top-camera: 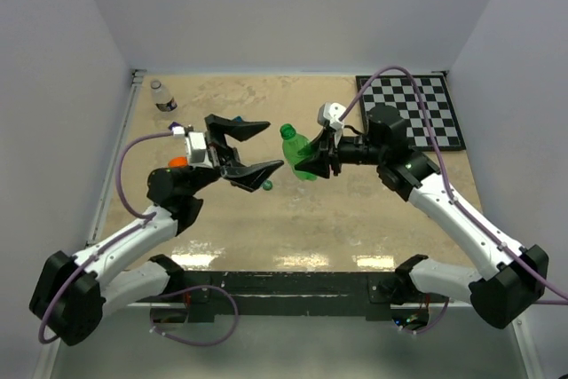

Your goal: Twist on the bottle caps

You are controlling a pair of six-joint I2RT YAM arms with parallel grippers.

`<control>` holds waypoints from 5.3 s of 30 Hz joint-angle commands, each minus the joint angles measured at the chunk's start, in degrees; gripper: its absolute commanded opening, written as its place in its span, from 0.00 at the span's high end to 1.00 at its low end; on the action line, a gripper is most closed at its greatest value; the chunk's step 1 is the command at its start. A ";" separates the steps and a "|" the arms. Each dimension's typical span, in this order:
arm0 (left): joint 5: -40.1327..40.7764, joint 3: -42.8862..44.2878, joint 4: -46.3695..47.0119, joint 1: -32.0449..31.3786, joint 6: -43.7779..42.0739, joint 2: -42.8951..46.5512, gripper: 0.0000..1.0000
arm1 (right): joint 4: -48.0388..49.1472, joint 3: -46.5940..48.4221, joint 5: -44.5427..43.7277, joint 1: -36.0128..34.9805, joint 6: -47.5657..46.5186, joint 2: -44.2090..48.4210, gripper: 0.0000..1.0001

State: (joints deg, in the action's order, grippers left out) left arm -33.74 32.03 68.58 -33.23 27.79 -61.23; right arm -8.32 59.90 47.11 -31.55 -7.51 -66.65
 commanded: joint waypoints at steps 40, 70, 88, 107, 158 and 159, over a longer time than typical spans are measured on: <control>37.60 40.82 -100.47 -4.12 -9.51 -41.77 0.35 | -10.93 -6.11 -43.24 0.00 -16.49 16.29 0.91; 38.48 42.32 -101.36 -5.26 -10.56 -47.49 0.77 | -11.20 -6.02 -43.68 0.00 -16.66 17.52 0.92; -7.36 31.08 -74.83 10.64 -15.13 -19.28 1.00 | -19.71 1.00 -32.70 -1.14 -20.88 9.80 0.92; -36.83 26.94 -46.77 12.23 -8.71 -14.18 1.00 | -26.57 5.93 -36.30 -7.29 -21.93 2.67 0.97; -36.40 44.87 -93.89 9.15 -34.21 -19.71 1.00 | -29.21 10.85 -44.83 -15.73 -24.75 -1.46 1.00; -36.05 44.96 -94.15 9.06 -34.21 -19.80 1.00 | -29.21 10.77 -45.00 -15.82 -24.75 -1.46 1.00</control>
State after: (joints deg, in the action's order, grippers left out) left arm -68.29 74.89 -24.62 -23.38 -5.37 -81.25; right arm -39.16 68.25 3.53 -47.03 -31.77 -68.14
